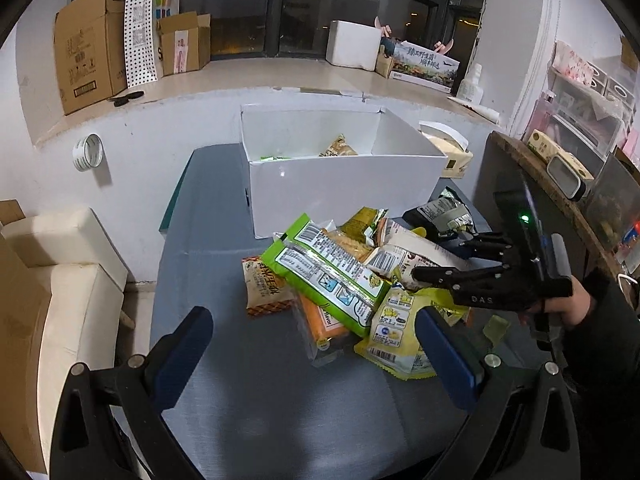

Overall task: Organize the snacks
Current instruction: 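Grasp a white snack bag with the right tool while the left tool grasps another green bar pack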

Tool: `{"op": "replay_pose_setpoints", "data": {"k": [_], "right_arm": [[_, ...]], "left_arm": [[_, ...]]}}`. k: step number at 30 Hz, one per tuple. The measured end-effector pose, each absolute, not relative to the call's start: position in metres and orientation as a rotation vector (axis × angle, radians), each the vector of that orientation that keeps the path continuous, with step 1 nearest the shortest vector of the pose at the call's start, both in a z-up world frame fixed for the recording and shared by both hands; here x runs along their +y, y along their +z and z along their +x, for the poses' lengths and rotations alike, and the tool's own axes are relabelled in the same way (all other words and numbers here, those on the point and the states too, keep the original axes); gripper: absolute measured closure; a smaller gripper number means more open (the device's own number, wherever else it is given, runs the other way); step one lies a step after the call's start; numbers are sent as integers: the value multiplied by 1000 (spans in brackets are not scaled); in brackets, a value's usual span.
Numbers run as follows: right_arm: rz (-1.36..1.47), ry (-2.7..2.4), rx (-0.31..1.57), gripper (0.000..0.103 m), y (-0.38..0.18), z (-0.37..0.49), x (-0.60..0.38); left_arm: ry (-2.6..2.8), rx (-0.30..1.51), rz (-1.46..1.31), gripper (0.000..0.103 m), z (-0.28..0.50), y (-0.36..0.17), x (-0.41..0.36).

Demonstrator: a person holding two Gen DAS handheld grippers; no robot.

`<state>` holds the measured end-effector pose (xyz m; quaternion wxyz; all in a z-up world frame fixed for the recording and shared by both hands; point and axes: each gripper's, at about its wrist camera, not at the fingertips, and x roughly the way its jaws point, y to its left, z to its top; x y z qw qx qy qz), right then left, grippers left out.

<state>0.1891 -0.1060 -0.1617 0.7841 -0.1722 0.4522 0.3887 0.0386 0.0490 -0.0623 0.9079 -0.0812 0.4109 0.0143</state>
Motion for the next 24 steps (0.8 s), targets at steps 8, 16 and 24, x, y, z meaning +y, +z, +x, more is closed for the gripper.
{"op": "replay_pose_setpoints", "data": {"k": [8, 16, 24], "right_arm": [[-330, 813, 892, 66, -128, 169, -134], [-243, 682, 794, 66, -94, 145, -180], [-170, 639, 774, 66, -84, 122, -203]], "left_arm": [[40, 910, -332, 0, 70, -84, 54], [227, 1001, -369, 0, 130, -118, 30], [430, 1060, -383, 0, 164, -154, 24]]}}
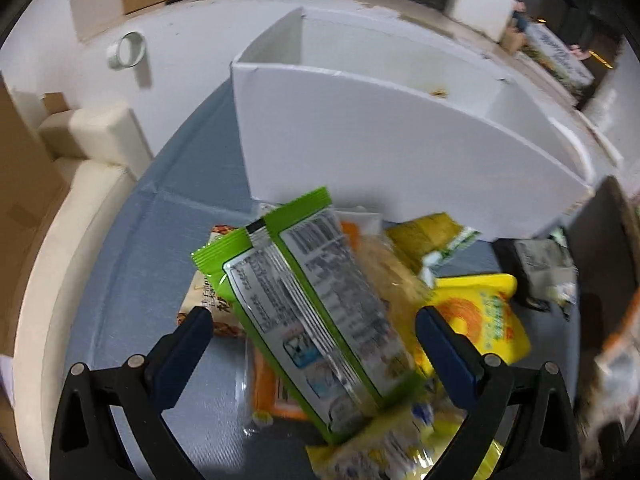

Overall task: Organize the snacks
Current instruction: 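Grasp a white snack bag with the right tool while the left tool grasps another green bar pack, then lift both packets and drop them into the white box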

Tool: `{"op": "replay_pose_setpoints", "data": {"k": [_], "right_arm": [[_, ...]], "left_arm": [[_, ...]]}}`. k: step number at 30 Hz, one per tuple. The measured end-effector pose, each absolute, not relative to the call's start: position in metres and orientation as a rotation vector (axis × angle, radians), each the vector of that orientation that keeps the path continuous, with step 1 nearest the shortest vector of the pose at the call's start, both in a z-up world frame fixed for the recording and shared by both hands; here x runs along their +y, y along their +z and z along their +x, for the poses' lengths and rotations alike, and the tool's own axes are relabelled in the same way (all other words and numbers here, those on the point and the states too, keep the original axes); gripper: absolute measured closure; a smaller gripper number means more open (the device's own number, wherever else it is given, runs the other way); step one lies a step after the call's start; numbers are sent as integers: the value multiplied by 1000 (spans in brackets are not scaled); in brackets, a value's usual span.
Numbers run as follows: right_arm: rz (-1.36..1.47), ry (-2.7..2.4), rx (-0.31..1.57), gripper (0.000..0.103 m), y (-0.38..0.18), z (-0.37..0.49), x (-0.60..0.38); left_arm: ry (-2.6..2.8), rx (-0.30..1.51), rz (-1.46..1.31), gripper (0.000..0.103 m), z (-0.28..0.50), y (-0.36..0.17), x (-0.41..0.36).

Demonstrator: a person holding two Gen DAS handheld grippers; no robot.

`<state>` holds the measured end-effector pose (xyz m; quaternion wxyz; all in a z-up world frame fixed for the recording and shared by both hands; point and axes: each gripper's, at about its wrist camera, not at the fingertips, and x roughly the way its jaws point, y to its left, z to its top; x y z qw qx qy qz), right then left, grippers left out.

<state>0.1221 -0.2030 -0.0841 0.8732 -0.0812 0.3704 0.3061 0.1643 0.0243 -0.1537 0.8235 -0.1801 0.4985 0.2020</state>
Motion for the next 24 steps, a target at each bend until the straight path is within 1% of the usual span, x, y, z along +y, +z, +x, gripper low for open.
{"op": "replay_pose_setpoints", "data": {"k": [3, 4, 5, 6, 10, 12, 18, 24], "right_arm": [[-149, 632, 778, 66, -87, 120, -210], [-144, 629, 782, 66, -88, 120, -212], [-138, 627, 788, 66, -90, 119, -213], [-136, 629, 793, 66, -92, 118, -213], [-132, 632, 804, 66, -99, 116, -211], [-128, 634, 805, 66, -100, 116, -209], [-129, 634, 776, 66, -94, 115, -206], [-100, 635, 761, 66, -86, 117, -205]], "left_arm": [[465, 1062, -357, 2, 167, -162, 21], [465, 1065, -358, 13, 169, -163, 20], [456, 1076, -362, 20, 171, -165, 17], [445, 1081, -369, 24, 172, -166, 15], [448, 1041, -291, 25, 167, -155, 2], [434, 990, -296, 28, 162, -143, 0], [382, 782, -258, 28, 141, -88, -4], [276, 698, -293, 28, 124, -44, 20]]}}
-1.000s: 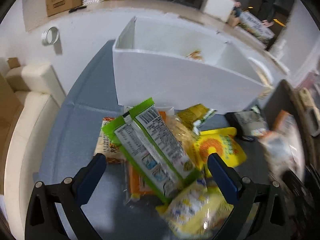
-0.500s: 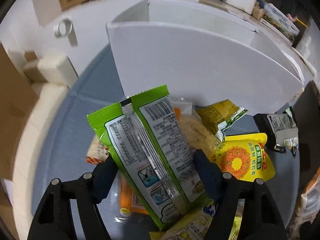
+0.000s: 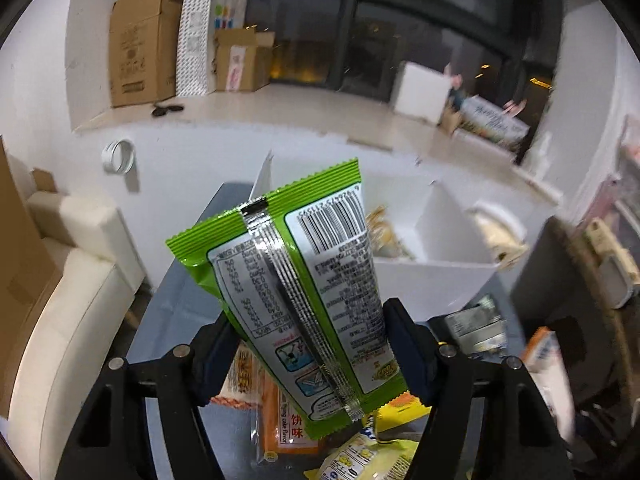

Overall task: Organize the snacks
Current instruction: 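Lift both packets and drop them into the white box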

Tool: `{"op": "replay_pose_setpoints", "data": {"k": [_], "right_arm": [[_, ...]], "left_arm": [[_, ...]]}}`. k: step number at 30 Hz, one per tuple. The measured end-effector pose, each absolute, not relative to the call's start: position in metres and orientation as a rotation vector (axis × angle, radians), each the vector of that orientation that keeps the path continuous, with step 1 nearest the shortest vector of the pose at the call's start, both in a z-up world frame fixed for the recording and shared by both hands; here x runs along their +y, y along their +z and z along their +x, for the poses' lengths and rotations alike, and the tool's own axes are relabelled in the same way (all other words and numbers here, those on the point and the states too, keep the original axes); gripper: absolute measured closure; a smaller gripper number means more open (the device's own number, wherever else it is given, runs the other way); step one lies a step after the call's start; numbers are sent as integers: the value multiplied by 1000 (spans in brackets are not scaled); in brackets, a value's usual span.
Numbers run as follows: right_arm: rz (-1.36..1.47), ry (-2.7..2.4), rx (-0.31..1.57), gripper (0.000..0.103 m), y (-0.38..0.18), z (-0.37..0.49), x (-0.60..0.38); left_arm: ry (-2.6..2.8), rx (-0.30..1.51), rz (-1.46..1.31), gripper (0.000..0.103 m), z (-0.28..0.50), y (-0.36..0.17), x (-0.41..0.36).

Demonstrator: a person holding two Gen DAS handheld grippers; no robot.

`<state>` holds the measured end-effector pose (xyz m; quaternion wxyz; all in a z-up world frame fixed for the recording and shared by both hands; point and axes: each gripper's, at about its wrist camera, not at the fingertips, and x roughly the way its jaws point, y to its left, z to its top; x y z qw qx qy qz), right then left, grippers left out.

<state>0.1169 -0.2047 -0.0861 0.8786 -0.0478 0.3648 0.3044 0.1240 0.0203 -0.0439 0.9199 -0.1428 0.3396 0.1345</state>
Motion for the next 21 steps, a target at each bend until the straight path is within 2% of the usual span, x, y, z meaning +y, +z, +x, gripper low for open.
{"op": "replay_pose_setpoints", "data": {"k": [6, 12, 16, 21], "right_arm": [[-78, 658, 735, 66, -70, 128, -194], [39, 679, 721, 66, -36, 176, -172], [37, 645, 684, 66, -14, 223, -143], [66, 591, 723, 66, -3, 294, -115]], "left_arm": [[180, 652, -273, 28, 129, -8, 42], [96, 654, -218, 28, 179, 19, 58], [78, 689, -195, 28, 223, 26, 68], [105, 757, -129, 28, 275, 15, 72]]}}
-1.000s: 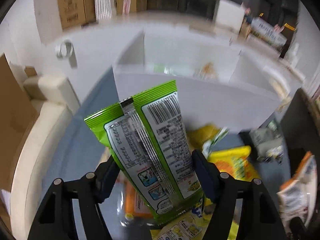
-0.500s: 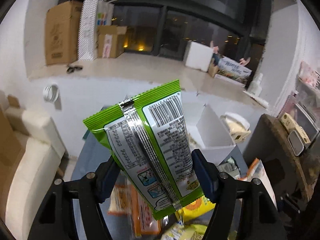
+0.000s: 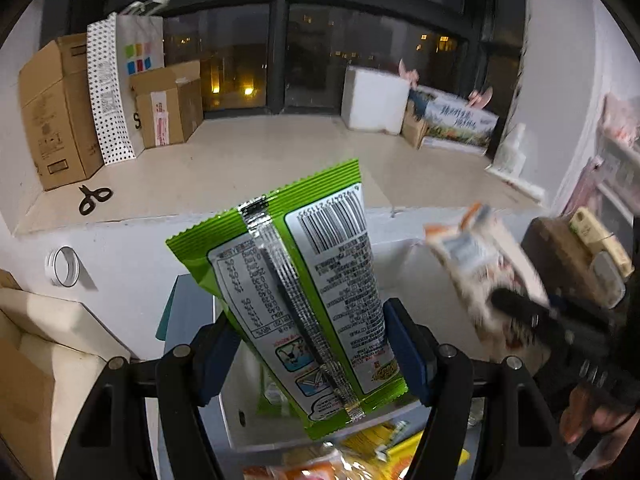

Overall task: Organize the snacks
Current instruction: 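Lift both packets and drop them into the white box, then grasp the yellow-green chip bag with the right tool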

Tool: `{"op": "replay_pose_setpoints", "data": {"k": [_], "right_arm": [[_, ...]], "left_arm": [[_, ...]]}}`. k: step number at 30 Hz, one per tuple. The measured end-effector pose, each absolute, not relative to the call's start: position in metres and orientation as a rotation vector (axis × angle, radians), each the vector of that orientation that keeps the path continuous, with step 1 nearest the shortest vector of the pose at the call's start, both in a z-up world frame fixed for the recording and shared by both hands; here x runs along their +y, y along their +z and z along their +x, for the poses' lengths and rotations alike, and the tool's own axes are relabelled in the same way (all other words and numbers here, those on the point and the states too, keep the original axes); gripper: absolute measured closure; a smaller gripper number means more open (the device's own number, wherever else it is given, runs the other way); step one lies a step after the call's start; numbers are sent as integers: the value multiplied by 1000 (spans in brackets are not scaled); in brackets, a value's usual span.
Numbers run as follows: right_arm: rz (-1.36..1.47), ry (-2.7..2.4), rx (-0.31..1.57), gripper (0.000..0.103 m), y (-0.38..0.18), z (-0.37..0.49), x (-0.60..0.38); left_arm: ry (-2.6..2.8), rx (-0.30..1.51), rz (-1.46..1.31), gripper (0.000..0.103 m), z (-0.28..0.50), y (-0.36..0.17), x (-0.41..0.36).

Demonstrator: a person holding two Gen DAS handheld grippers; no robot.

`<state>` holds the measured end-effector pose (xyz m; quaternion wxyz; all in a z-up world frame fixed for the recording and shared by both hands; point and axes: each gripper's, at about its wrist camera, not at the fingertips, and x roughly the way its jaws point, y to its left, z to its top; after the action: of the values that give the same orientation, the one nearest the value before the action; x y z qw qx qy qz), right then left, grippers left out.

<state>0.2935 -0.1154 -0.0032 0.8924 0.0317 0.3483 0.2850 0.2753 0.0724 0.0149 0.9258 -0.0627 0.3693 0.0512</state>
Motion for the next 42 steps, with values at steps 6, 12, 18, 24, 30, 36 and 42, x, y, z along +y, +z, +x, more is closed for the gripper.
{"op": "replay_pose_setpoints", "data": {"k": [6, 12, 18, 24, 30, 36, 42], "right_arm": [[77, 527, 801, 63, -20, 356, -96], [116, 483, 826, 4, -45, 376, -101], [106, 465, 831, 3, -49, 370, -117], [122, 505, 769, 0, -32, 336, -137], [103, 579, 685, 0, -11, 269, -158], [29, 663, 686, 0, -18, 198, -166], [1, 707, 771, 0, -62, 140, -170]], "left_arm": [[94, 918, -111, 24, 321, -25, 75], [90, 977, -124, 1, 332, -52, 77], [39, 953, -139, 0, 309, -46, 77], [57, 848, -49, 0, 257, -11, 72], [20, 749, -52, 0, 187, 22, 72], [-42, 713, -87, 0, 124, 20, 62], [-5, 752, -51, 0, 74, -13, 50]]}}
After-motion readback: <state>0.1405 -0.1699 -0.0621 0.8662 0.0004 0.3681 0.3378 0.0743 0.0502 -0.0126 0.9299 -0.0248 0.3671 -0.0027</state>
